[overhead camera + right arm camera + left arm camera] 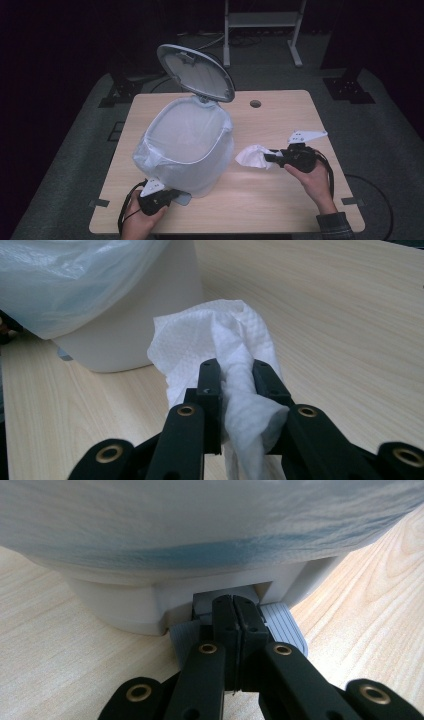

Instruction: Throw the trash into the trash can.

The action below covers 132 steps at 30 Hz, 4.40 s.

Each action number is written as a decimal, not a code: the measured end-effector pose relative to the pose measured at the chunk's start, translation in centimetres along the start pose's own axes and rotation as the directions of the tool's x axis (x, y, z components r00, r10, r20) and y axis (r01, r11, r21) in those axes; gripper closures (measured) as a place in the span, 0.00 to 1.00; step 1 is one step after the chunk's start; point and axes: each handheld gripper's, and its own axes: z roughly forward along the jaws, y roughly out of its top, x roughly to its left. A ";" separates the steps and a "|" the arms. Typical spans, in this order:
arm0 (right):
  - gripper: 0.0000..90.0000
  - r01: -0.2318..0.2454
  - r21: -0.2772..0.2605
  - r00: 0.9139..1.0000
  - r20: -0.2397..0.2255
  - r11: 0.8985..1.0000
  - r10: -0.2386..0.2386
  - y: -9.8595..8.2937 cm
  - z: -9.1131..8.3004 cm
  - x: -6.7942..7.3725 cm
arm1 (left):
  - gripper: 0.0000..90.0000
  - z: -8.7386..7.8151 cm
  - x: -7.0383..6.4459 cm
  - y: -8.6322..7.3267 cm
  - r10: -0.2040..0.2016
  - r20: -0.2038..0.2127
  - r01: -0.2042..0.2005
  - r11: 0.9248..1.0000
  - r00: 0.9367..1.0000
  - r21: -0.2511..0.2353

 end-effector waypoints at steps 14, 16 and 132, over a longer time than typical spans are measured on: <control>0.84 0.039 -0.029 0.999 -0.018 0.999 -0.039 1.3 -1.6 1.0 | 1.00 0.0 0.0 0.0 -0.002 0.001 0.002 1.000 1.000 -0.001; 0.84 0.042 -0.035 0.999 -0.020 0.999 -0.042 1.6 -1.9 1.2 | 1.00 0.0 0.0 0.0 -0.003 0.000 0.003 1.000 1.000 0.000; 0.84 0.168 -0.312 0.937 -0.245 0.935 -0.250 15.4 -4.1 8.0 | 0.99 0.0 -0.1 0.0 -0.002 -0.002 0.002 1.000 1.000 0.000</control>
